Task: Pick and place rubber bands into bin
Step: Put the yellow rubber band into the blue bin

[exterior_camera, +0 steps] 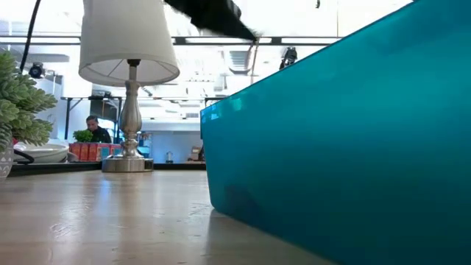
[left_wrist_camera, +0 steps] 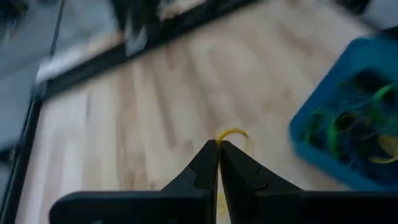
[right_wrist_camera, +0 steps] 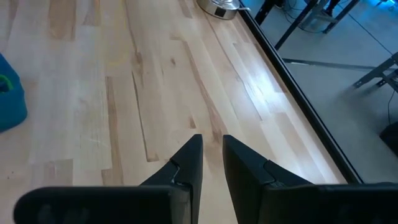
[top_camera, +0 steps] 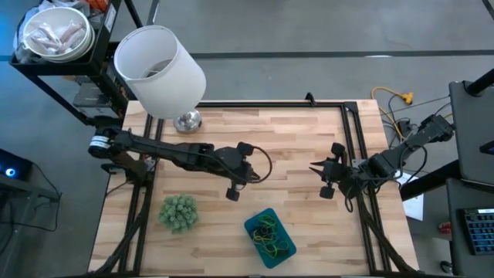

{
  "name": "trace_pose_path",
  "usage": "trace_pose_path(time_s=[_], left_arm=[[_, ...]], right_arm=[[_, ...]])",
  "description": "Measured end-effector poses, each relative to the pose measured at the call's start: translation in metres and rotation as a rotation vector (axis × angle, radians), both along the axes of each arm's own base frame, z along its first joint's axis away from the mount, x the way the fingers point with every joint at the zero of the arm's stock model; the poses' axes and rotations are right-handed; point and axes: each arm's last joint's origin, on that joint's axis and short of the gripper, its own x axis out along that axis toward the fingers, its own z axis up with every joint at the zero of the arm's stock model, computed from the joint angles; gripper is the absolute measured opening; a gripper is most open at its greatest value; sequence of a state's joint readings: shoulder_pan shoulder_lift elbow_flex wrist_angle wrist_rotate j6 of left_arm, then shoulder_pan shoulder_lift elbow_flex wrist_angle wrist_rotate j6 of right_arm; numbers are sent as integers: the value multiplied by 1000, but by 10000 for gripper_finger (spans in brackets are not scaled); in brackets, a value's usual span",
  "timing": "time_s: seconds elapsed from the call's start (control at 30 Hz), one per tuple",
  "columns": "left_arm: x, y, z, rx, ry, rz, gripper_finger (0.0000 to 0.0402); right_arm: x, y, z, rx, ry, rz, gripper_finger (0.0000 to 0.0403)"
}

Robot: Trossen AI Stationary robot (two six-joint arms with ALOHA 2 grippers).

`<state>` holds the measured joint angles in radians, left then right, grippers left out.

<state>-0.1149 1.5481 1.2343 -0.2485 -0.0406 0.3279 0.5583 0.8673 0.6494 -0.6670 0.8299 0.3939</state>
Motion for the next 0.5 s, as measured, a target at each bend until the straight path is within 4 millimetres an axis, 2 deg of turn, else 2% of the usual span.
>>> trace_pose_path(time_s=[0.17, 0.5], left_arm=[[0, -11, 11, -34, -89, -140, 0], [4, -25, 20, -58, -207, -252, 0]], right_arm=[[0, 0, 0, -1, 1, 0, 57], [0, 0, 0, 1, -2, -1, 57]])
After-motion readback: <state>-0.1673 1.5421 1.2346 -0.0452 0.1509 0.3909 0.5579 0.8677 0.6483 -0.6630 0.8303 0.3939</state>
